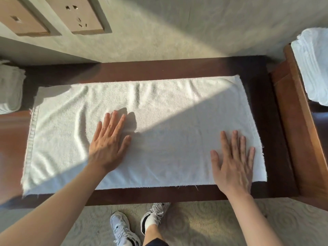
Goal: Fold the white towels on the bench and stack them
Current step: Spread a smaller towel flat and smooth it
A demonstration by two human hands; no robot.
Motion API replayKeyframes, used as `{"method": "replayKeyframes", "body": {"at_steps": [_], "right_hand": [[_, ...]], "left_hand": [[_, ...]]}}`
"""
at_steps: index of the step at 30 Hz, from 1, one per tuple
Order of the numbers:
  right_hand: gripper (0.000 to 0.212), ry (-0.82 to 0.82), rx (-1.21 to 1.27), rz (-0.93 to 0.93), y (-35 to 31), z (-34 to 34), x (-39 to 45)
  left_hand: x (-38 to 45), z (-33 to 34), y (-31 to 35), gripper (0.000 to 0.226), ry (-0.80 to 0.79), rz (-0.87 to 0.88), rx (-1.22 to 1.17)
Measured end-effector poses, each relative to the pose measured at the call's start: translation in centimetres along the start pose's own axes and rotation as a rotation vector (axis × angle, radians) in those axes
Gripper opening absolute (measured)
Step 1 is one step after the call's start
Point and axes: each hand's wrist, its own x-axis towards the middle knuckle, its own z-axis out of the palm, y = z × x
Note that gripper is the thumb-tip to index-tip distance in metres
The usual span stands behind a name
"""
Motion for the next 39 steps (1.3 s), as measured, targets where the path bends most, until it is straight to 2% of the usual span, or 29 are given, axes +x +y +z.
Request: {"method": "replayKeyframes", "body": {"at_steps": [4,14,17,20,22,24,26,33,35,39], "right_hand": [[0.069,0.006,-0.003,0.011,0.2,0.0,-0.1],[0.069,0.009,-0.005,0.014,0.3,0.4,0.0],[0.068,0.012,-0.008,0.021,0.3,0.4,0.0],[0.068,0.007,-0.007,0.029,0.3,0.3,-0.1],[0.068,0.003,-0.015,0.031,0.2,0.3,-0.1],[0.068,0.002,-0.028,0.038,0.1,0.3,0.0],[0.068,0.006,-0.037,0.044,0.0,0.4,0.0],[0.068,0.035,-0.054,0.039,-0.4,0.6,0.0],[0.068,0.042,-0.062,0.041,-0.4,0.7,0.1],[0.068,0.059,-0.062,0.041,-0.2,1.0,0.1]], "left_hand": [[-1.6,-0.6,-3.5,0.071,0.002,-0.170,0.012],[-4.1,-2.7,-14.4,0.066,-0.027,-0.278,0.035],[-4.3,-3.6,-16.3,0.071,0.005,-0.350,0.010],[-3.2,-4.4,-16.2,0.076,0.102,-0.396,-0.039],[-1.3,-4.6,-14.8,0.069,0.134,-0.297,-0.019],[0.9,-4.3,-13.1,0.065,0.089,-0.131,0.013],[2.7,-3.9,-12.6,0.069,0.032,-0.082,0.039],[3.9,-4.5,-15.8,0.084,0.101,-0.390,-0.018],[4.4,-4.4,-13.4,0.081,0.129,-0.301,-0.071],[5.8,-2.8,-4.3,0.070,0.063,0.055,-0.092]]}}
